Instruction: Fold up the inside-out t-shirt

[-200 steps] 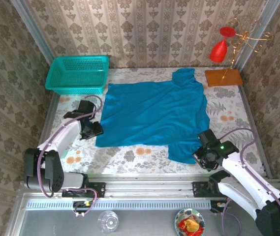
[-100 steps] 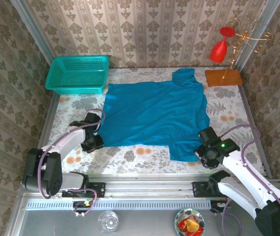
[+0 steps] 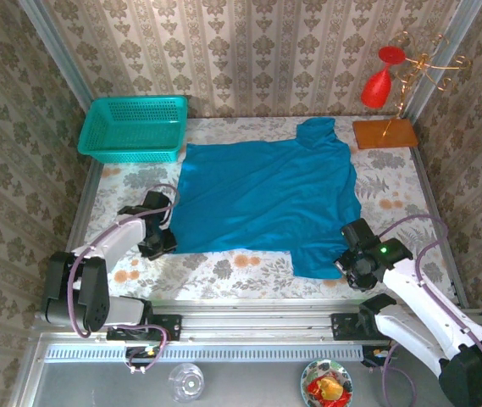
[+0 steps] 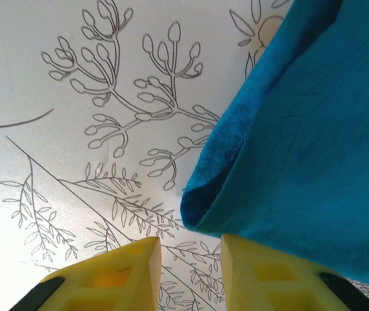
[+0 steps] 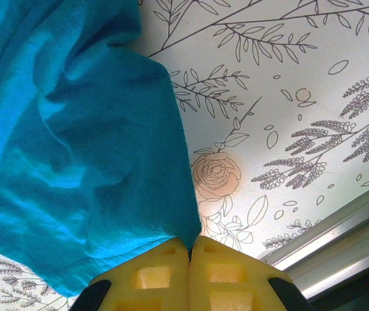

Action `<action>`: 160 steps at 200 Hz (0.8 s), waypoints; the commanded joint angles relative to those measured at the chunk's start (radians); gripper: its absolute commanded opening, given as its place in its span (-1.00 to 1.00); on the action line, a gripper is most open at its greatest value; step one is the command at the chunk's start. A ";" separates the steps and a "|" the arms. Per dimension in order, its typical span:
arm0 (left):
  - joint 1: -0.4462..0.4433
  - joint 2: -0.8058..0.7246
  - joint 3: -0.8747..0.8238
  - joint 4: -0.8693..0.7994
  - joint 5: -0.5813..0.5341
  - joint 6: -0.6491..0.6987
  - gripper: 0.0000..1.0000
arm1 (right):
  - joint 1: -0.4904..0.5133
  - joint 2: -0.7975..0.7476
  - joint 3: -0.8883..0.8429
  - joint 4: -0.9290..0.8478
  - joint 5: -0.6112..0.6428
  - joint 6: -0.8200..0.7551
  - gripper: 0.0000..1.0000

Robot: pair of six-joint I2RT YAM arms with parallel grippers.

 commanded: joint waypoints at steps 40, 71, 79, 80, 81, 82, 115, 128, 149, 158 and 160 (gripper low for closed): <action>0.039 0.031 0.001 0.048 0.046 0.053 -0.36 | -0.006 0.003 0.046 -0.053 0.041 0.020 -1.00; 0.040 0.065 -0.018 0.086 0.080 0.060 -0.38 | -0.006 0.003 0.044 -0.053 0.042 0.021 -1.00; 0.040 0.075 -0.021 0.091 0.080 0.058 -0.38 | -0.006 0.003 0.044 -0.054 0.041 0.021 -1.00; 0.040 0.076 -0.022 0.091 0.080 0.057 -0.39 | -0.006 0.003 0.044 -0.054 0.041 0.021 -1.00; 0.040 0.077 -0.022 0.091 0.079 0.058 -0.39 | -0.006 0.002 0.044 -0.054 0.041 0.021 -1.00; 0.040 0.079 -0.023 0.091 0.079 0.057 -0.39 | -0.006 0.002 0.044 -0.054 0.042 0.021 -1.00; 0.045 0.111 -0.026 0.081 0.064 0.055 -0.47 | -0.007 -0.004 0.039 -0.059 0.044 0.021 -1.00; 0.046 0.112 -0.024 0.079 0.063 0.057 -0.53 | -0.007 -0.008 0.036 -0.059 0.042 0.023 -1.00; 0.049 0.101 -0.019 0.074 0.060 0.060 -0.75 | -0.008 -0.015 0.040 -0.056 0.044 0.011 -1.00; 0.051 0.088 -0.013 0.073 0.063 0.067 -0.87 | -0.008 -0.022 0.051 -0.054 0.051 -0.015 -1.00; 0.051 0.083 -0.010 0.073 0.064 0.067 -0.90 | -0.008 -0.024 0.054 -0.053 0.053 -0.023 -1.00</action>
